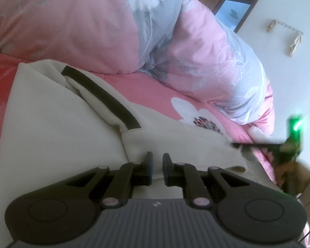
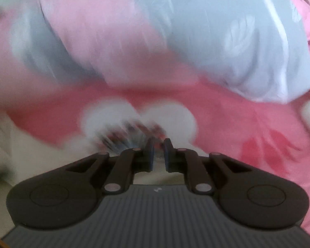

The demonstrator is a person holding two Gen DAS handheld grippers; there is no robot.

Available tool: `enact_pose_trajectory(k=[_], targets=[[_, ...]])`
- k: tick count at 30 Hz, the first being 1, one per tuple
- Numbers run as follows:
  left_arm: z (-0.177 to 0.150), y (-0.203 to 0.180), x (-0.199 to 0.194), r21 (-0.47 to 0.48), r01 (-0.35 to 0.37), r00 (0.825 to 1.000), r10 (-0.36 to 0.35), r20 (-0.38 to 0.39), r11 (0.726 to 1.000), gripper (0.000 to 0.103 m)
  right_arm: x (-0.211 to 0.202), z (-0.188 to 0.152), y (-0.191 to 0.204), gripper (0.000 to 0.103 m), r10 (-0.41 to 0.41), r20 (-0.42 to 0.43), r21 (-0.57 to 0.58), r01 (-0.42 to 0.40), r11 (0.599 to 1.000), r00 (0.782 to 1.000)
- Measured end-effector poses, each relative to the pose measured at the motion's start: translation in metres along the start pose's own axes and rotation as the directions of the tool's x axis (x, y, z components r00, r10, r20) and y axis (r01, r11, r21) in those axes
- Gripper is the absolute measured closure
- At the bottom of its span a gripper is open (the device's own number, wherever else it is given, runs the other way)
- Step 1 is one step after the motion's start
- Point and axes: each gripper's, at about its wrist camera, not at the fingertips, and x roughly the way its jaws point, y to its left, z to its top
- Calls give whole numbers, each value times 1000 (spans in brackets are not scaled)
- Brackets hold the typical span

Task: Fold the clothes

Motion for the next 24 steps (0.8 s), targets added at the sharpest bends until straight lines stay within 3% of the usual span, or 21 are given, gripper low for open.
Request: enact_pose_trajectory(k=[1, 2, 5, 8, 10, 12, 15, 17, 20, 21, 24], targets=[[0, 0, 0, 0, 2, 1000, -2, 0, 1000, 91, 11, -12, -7, 98, -16, -29, 1, 16, 1000, 999], [0, 0, 0, -2, 2, 1000, -2, 0, 1000, 91, 9, -16, -13, 98, 12, 2, 34, -12, 999, 1000], [1, 0, 0, -3, 4, 1000, -4, 0, 1000, 91, -8, -2, -13, 98, 8, 17, 109, -10, 994, 1000], [2, 0, -1, -2, 23, 1000, -23, 2, 1000, 85, -44, 14, 23, 93, 19, 111, -1, -19, 1000, 994], [2, -1, -2, 5, 54, 999, -54, 4, 999, 68, -63, 17, 46, 93, 111, 145, -48, -106, 993, 983], [1, -6, -3, 32, 71, 997, -71, 7, 997, 58, -69, 7, 67, 93, 208, 130, -105, -196, 975, 969], [0, -11, -5, 55, 77, 997, -78, 13, 996, 56, -35, -29, 86, 88, 180, -34, -210, -183, 961, 983], [1, -10, -7, 47, 78, 997, -79, 21, 996, 56, -33, -38, 79, 88, 196, 2, -182, -192, 964, 981], [2, -12, -12, 53, 73, 996, -75, 43, 996, 56, -48, -9, 82, 87, 131, -23, -93, -133, 987, 991], [2, -14, -14, 59, 69, 996, -73, 52, 996, 56, -58, -2, 89, 86, 125, 14, -119, -122, 985, 992], [1, -17, -20, 80, 53, 994, -60, 86, 995, 56, -73, 11, 112, 86, 255, 92, -136, -242, 961, 962]])
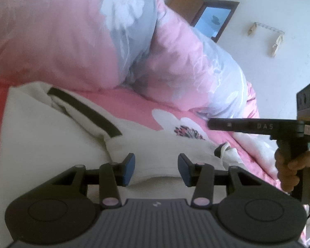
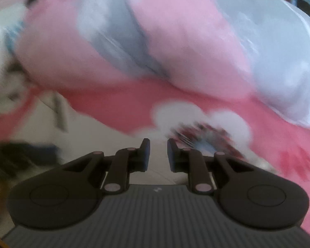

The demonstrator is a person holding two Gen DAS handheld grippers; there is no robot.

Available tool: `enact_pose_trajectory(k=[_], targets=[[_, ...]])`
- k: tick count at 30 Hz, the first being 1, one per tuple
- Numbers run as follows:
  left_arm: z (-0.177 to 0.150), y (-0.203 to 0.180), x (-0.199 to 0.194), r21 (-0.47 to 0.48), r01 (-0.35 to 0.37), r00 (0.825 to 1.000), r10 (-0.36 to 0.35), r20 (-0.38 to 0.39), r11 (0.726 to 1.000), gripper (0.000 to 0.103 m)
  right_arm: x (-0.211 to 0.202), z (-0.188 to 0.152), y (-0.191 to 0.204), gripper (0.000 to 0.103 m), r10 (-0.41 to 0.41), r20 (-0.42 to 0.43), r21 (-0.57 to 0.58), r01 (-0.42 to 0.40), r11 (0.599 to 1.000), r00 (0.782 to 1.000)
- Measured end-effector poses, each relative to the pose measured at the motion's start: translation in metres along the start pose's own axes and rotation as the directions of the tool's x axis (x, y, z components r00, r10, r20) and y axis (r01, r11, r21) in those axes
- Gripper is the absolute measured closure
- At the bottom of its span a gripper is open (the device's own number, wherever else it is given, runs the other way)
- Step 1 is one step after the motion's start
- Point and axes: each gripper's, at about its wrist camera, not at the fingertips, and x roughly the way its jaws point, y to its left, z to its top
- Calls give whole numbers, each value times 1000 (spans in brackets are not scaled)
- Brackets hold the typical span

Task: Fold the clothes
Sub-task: 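Lift the open left tool up and back from the hoodie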

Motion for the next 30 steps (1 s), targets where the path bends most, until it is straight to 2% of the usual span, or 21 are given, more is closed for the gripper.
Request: enact_pose_trajectory(k=[2, 5, 7, 9, 11, 12, 16, 18, 20, 21, 23, 26, 27, 28, 30], targets=[[0, 1, 0, -5, -8, 1000, 8, 1, 1000, 57, 9, 1, 11, 88, 80, 18, -9, -79, 997, 997], [1, 5, 1, -29, -18, 1000, 18, -5, 999, 59, 49, -35, 17, 87, 106, -123, 18, -105, 994, 987], [3, 6, -1, -35, -30, 1000, 30, 10, 999, 59, 49, -52, 19, 88, 101, -46, 14, -100, 995, 994], [7, 5, -4, -38, -45, 999, 46, 28, 998, 59, 46, -44, 21, 87, 80, -66, 45, -77, 996, 995], [17, 2, -4, -50, -62, 998, 64, 27, 997, 60, 44, -42, 28, 86, 51, -76, 27, -49, 998, 996], [23, -1, -4, -59, -67, 997, 68, 22, 996, 65, 42, -43, 31, 86, 43, -74, 6, -43, 999, 996], [48, -11, 15, -36, -95, 995, 95, -20, 995, 67, 42, -44, 26, 86, 66, -61, 50, -63, 997, 996], [53, -9, 38, 14, -172, 981, 172, -89, 985, 67, 41, -42, 19, 86, 80, -50, 96, -75, 993, 996], [50, 0, 58, 61, -252, 951, 259, -167, 966, 83, 33, -40, 9, 86, 53, -13, 142, -50, 989, 999], [46, 7, 59, 43, -256, 950, 259, -174, 966, 91, 28, -40, 3, 86, 30, 7, 167, -30, 986, 1000], [41, 19, 61, 5, -261, 948, 258, -187, 965, 91, 28, -47, -12, 90, -5, -10, 217, 7, 976, 1000], [48, 13, 51, -18, -269, 947, 260, -190, 963, 88, 32, -59, -23, 92, 21, -30, 229, -14, 973, 999], [50, 9, 46, -14, -272, 946, 265, -188, 962, 80, 28, -54, -24, 93, 21, -48, 243, -9, 970, 999], [52, 4, 40, -5, -279, 944, 273, -183, 960, 65, 21, -48, -25, 92, 17, -59, 260, -1, 966, 998], [56, -15, 19, 51, -302, 939, 306, -154, 952, 55, -4, -42, -26, 90, -9, -23, 282, 15, 959, 1000]])
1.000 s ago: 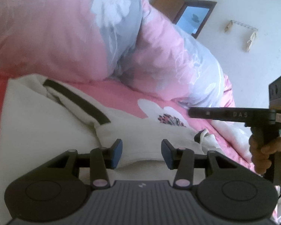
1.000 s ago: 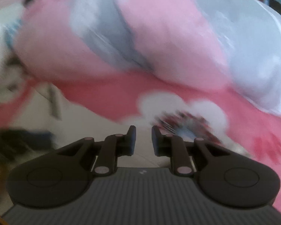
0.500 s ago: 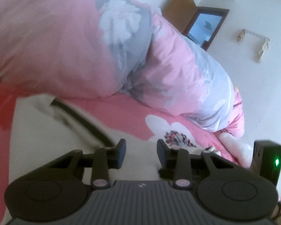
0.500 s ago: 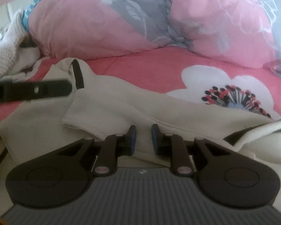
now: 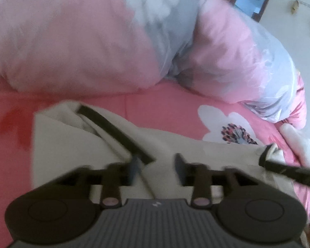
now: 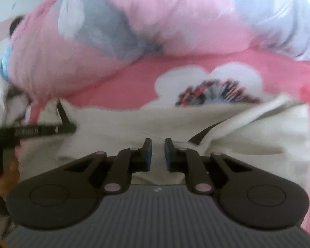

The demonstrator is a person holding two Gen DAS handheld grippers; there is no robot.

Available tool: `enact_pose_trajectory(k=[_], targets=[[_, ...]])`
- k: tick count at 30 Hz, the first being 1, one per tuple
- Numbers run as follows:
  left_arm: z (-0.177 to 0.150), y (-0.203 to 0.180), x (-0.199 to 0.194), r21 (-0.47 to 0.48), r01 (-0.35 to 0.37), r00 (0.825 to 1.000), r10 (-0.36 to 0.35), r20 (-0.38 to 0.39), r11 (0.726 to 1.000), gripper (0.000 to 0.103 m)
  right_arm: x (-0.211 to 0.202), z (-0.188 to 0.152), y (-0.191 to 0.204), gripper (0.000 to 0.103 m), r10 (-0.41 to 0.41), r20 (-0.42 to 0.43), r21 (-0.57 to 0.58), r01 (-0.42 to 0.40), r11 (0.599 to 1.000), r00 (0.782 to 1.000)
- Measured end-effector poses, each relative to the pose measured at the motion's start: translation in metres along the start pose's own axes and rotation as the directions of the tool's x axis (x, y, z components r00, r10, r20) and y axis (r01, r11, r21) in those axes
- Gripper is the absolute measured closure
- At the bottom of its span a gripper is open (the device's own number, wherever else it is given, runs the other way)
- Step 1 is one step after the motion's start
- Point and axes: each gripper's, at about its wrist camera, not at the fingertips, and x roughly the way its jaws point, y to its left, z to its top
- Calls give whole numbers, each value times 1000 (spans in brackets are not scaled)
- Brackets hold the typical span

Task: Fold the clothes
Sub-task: 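Lift the open left tool up and back from the hoodie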

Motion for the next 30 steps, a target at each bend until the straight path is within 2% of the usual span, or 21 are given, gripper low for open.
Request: enact_pose_trajectory(k=[2, 7, 13, 16, 23, 30], targets=[[0, -11, -28, 58, -33, 999, 31, 27, 998, 54, -38, 1, -3, 90, 5, 58, 10, -6, 1000, 998], [-11, -24, -100, 109, -78, 995, 71, 66, 991, 53, -133, -14, -15, 89, 5, 122, 43, -10, 999, 993], [-53, -29, -176, 89, -61, 996, 54, 75, 994, 53, -227, -62, -22, 88, 34, 195, 111, -57, 992, 980], [-83, -31, -208, 94, -42, 997, 35, 75, 995, 52, -254, -91, -23, 88, 48, 222, 146, -82, 986, 974], [-164, -41, -245, 98, -18, 999, 13, 51, 995, 51, -269, -156, -6, 86, 140, 208, 210, -184, 960, 968], [-233, -51, -251, 140, -75, 996, 68, 58, 987, 50, -244, -204, 41, 86, 207, 112, 129, -221, 967, 972]])
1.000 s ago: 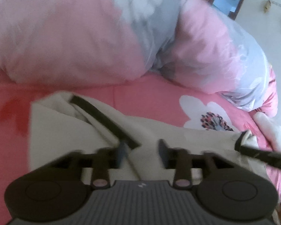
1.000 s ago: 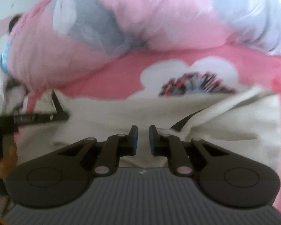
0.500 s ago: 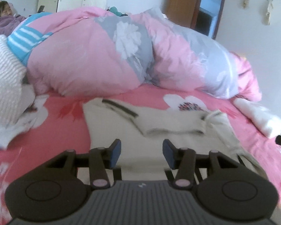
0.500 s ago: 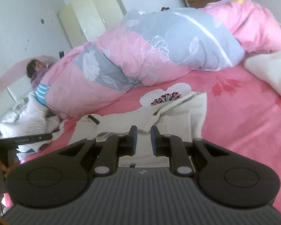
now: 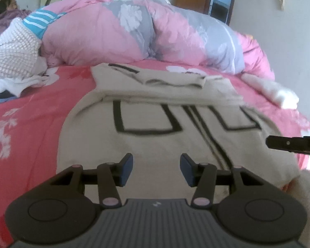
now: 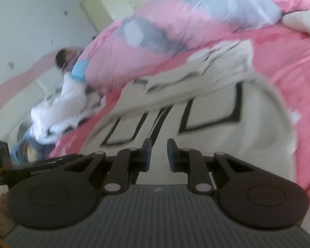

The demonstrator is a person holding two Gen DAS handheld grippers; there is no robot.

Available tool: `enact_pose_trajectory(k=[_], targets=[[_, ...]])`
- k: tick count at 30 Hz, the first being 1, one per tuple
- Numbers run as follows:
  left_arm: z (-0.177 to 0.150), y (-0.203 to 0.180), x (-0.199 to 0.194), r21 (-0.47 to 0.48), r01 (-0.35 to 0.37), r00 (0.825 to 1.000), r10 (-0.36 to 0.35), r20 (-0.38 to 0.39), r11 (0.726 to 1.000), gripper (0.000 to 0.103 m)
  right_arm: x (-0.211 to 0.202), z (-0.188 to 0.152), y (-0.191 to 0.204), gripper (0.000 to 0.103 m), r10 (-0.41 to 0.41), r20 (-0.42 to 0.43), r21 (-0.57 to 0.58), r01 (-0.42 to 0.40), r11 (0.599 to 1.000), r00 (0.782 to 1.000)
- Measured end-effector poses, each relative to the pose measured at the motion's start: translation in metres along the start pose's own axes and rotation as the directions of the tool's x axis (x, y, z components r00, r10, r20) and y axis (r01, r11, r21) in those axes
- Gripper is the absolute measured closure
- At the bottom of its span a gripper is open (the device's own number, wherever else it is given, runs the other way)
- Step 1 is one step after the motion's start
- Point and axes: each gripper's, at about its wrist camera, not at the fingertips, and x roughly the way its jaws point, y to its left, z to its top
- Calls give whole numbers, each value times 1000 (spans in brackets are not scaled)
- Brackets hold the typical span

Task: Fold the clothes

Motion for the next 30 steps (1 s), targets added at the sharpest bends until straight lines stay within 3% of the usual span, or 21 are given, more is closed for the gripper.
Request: enact_pose_trajectory(k=[7, 16, 23, 30], targets=[[-29, 6, 9, 0, -33, 999, 33, -18, 999, 44, 27, -42, 14, 87, -63, -54, -98, 58, 994, 997], [-35, -5, 11, 29, -48, 999, 48, 1, 998, 25, 30, -54, 5, 86, -39, -15, -89, 38, 995, 999], [-28, -6, -4, -9, -98, 995, 98, 32, 995, 24, 28, -60, 1, 83, -22, 19, -74, 24, 997, 1000], [-19, -15, -14, 33, -135, 990, 133, 57, 990, 18, 28, -59, 3, 78, -21, 18, -74, 23, 997, 1000]])
